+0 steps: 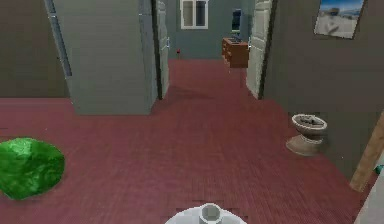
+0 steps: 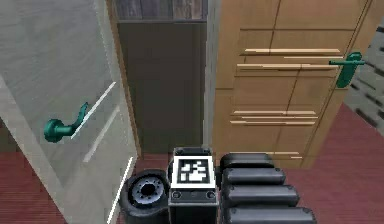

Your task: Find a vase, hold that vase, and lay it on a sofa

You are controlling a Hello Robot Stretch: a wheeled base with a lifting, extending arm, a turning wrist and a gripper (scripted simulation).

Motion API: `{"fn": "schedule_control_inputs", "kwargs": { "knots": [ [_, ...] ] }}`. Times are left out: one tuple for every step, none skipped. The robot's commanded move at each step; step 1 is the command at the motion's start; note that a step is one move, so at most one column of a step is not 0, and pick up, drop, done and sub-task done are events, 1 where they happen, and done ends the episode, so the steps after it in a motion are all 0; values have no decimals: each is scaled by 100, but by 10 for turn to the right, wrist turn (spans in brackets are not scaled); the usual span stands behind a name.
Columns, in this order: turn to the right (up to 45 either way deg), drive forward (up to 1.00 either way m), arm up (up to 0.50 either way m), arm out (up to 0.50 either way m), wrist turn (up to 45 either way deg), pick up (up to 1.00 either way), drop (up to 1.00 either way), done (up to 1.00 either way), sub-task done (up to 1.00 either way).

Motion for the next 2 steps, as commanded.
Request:
{"fn": "schedule_control_inputs", "kwargs": {
  "knots": [
    [150, 0, 0, 0, 0, 0, 0, 0, 0],
    [0, 5, 0, 0, 0, 0, 0, 0, 0]
  ]
}}
